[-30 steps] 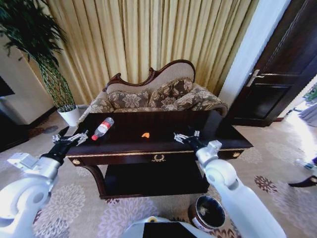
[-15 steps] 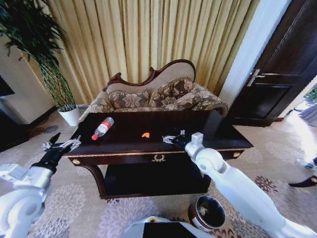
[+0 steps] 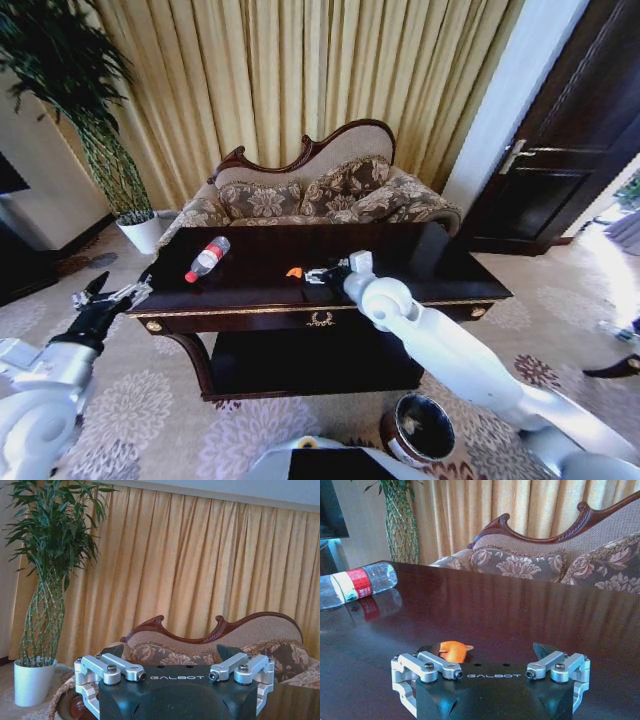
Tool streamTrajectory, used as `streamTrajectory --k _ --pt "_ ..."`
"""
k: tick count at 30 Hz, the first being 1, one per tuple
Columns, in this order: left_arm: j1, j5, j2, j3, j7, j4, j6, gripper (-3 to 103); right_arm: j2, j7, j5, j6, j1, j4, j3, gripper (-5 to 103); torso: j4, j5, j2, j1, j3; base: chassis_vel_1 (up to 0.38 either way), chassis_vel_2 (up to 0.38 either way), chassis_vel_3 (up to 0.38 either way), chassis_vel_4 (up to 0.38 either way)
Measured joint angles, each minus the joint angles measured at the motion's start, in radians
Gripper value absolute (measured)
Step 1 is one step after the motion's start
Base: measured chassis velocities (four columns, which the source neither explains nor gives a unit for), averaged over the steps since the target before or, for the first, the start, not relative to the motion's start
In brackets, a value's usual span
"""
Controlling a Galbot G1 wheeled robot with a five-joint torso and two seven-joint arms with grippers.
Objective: Move to the front of the table and place the trash on the table into the trash bin.
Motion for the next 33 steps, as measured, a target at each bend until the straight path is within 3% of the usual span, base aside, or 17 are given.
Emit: streamTrajectory --k 16,23,25,26,28,29,33 --pt "0.005 -0.010 0.007 -0.012 0.004 -0.001 -0.003 100 0.071 0.058 0.009 -0.011 0.021 -0.047 -0.048 101 -0.0002 0.0000 0.000 0.000 0.000 0.000 0.000 0.000 0.000" --pt "0.007 -0.017 0.014 -0.021 0.004 -0.001 -0.003 100 0.096 0.067 0.005 -0.005 0.035 -0.063 -0.065 83 -0.0001 0.0000 0.000 0.000 0.000 0.000 0.000 0.000 0.000" --pt "0.007 -0.017 0.013 -0.021 0.004 -0.002 -0.003 100 0.098 0.069 0.005 -0.004 0.035 -0.063 -0.069 83 -0.0001 0.0000 0.000 0.000 0.000 0.000 0.000 0.000 0.000" --pt "0.007 -0.017 0.013 -0.020 0.004 -0.003 -0.003 100 0.098 0.070 0.004 -0.004 0.036 -0.063 -0.073 74 -0.0001 0.0000 0.000 0.000 0.000 0.000 0.000 0.000 0.000" --pt "0.007 -0.017 0.013 -0.020 0.004 -0.003 -0.003 100 0.097 0.070 0.003 -0.004 0.036 -0.063 -0.075 74 -0.0001 0.0001 0.000 0.000 0.000 0.000 0.000 0.000 0.000" --pt "0.007 -0.018 0.013 -0.020 0.004 -0.004 -0.004 100 0.096 0.070 0.002 -0.004 0.036 -0.063 -0.077 63 -0.0001 0.0001 0.000 0.000 0.000 0.000 0.000 0.000 0.000" --pt "0.006 -0.019 0.013 -0.021 0.004 -0.004 -0.004 100 0.095 0.070 -0.002 -0.003 0.035 -0.062 -0.079 61 -0.0001 0.0001 0.000 0.000 0.000 0.000 0.000 0.000 0.000"
